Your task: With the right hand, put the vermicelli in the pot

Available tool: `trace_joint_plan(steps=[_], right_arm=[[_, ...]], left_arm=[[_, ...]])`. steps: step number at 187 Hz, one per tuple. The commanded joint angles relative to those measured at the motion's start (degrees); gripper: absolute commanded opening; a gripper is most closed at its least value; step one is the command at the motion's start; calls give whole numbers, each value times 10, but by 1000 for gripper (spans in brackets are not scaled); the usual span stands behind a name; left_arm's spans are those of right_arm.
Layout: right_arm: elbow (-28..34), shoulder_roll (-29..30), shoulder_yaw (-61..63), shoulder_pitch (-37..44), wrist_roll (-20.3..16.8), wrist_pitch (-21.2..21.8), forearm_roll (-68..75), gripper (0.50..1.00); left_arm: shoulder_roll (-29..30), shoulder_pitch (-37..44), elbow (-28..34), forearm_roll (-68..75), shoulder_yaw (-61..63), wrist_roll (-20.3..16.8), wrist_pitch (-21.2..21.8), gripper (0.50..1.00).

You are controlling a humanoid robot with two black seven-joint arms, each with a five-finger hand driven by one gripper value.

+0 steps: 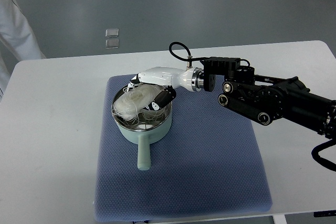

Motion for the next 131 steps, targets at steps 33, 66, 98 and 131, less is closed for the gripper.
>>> trace_joint_plan(steps=[33,66,98,131], right_arm=[[0,-2,2,-1,2,-7,7,866],[6,-10,11,4,8,-3,12,895],[18,-30,49,12,8,7,61,915],[16,-33,132,5,7,40,158,921]], left_arm=[[0,0,0,0,0,0,0,1000],[0,0,0,0,0,0,0,1000],[0,0,0,0,0,0,0,1000],[0,0,0,0,0,0,0,1000]])
